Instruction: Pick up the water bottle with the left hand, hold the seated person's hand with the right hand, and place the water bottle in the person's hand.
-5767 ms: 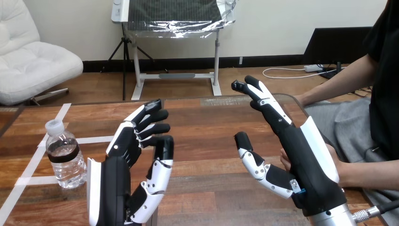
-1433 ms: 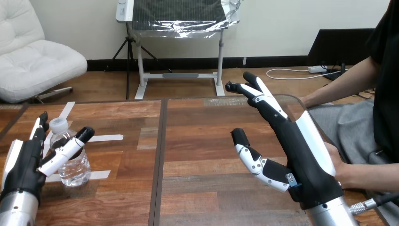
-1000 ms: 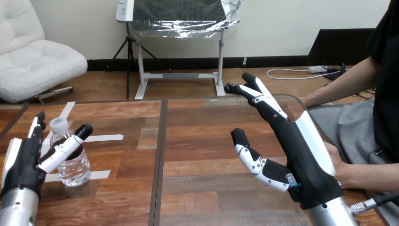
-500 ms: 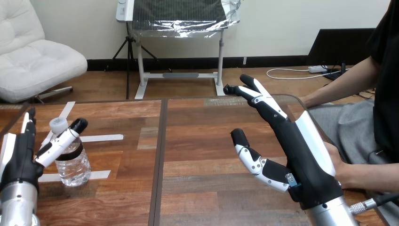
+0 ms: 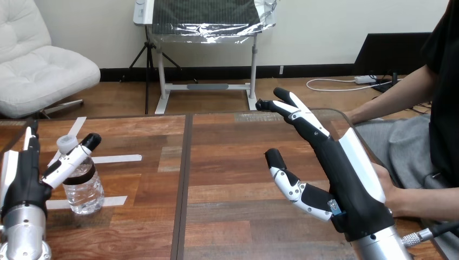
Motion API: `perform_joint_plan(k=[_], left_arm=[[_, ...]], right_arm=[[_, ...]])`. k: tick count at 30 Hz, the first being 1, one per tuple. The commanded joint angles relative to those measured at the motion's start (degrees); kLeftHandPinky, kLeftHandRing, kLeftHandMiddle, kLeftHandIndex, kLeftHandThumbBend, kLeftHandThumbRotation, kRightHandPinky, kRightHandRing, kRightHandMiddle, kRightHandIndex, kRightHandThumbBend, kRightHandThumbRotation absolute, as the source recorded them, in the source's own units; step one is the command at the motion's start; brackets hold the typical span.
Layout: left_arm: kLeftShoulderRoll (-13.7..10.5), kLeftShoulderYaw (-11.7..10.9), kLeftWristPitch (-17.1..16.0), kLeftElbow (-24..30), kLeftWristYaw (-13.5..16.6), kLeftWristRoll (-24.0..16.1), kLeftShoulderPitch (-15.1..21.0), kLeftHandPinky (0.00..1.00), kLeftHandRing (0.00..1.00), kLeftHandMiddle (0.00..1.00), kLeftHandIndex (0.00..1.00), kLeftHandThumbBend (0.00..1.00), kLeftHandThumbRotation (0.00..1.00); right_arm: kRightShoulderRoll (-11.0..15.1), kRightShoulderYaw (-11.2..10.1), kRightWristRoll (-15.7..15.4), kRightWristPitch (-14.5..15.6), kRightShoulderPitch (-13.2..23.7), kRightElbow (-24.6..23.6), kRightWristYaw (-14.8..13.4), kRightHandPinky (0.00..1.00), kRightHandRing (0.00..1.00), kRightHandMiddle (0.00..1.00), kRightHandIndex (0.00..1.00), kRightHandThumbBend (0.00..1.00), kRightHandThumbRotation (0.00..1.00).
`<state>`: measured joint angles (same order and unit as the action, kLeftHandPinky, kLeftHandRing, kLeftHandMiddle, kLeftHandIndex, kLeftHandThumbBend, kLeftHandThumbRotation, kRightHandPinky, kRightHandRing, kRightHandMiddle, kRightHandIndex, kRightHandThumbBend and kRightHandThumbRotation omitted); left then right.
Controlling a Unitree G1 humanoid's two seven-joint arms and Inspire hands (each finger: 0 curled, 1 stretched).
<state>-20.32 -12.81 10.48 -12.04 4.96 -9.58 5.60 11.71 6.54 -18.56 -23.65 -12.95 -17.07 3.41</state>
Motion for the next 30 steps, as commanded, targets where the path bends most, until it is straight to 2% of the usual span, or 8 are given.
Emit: perform_joint_plan(k=[1,16,30], left_arm=[[-0.4,1.2,-0.6,-1.0,1.0,-1.0,4.8,0.93,1.0,1.0,1.0,0.98,0.58],[-1.1,3.8,0.9,-2.1,1.7,-3.2,5.9,0.91,0.99,1.0,1.0,0.89,0.54],[-0.9,6.0,2.8,-4.4,2.0,-6.2,7.4,0.87,0.96,0.98,1.0,0.89,0.54]], right_arm=[[0.5,-0.7,0.2,-0.4,3.6,-0.5,0.0,0.89,0.92,0.96,0.83,0.18,0.0],[0.8,-0.9,-0.3,-0.6,3.8,-0.5,0.0,0.89,0.92,0.96,0.83,0.18,0.0],[0.7,-0.9,0.1,0.4,3.7,-1.3,0.5,0.89,0.91,0.95,0.82,0.19,0.0]])
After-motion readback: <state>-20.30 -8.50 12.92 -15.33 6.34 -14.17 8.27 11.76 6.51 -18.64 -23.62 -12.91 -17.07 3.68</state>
